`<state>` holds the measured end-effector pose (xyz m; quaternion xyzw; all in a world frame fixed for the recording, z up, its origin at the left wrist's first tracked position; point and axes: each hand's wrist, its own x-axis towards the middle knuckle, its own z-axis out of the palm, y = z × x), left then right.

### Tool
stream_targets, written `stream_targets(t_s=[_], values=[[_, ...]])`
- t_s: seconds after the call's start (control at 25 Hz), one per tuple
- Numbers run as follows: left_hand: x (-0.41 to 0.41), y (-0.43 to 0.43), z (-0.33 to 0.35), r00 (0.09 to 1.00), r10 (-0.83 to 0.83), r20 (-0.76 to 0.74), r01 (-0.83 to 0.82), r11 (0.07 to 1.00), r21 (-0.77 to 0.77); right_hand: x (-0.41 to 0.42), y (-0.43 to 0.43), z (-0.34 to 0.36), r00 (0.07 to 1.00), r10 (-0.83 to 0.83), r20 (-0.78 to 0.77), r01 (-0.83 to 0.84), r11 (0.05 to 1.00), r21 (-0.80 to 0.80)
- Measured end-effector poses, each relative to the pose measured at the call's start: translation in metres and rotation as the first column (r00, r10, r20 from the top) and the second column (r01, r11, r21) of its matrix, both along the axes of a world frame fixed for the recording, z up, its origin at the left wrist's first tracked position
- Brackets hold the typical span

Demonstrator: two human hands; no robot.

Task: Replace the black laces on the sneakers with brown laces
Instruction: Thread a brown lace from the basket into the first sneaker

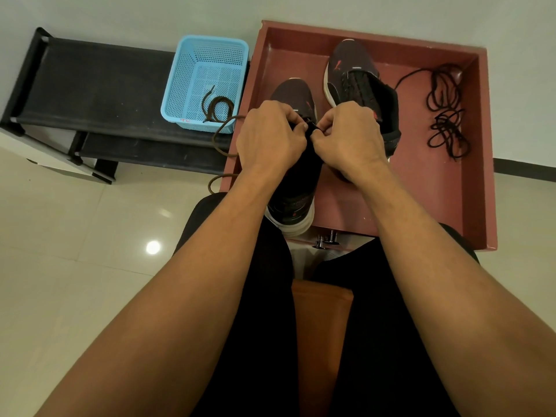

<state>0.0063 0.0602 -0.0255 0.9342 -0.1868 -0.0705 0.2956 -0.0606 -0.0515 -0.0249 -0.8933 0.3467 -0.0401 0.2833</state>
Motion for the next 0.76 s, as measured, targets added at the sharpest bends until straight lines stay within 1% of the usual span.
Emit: stream_targets(t_s=[0.2,0.52,0.76], values=[[0.002,0.001,-0.001,0.998,-0.06,0.032,0.059,0.998,0.04,0.0,0.001,0.003,1.0,0.009,0.001,-0.009,1.0,0.007],[0.0,0.0,0.0,1.0,-0.002,0.019,0.002,1.0,0.028,-0.001,0.004,0.007,1.0,0.025,-0.003,-0.025,0.999,0.032],[-0.001,0.0,-0.002,1.0,-0.018,0.012,0.017,0.998,0.053,-0.003,0.008,0.012,0.999,0.041,-0.001,-0.041,0.997,0.06]])
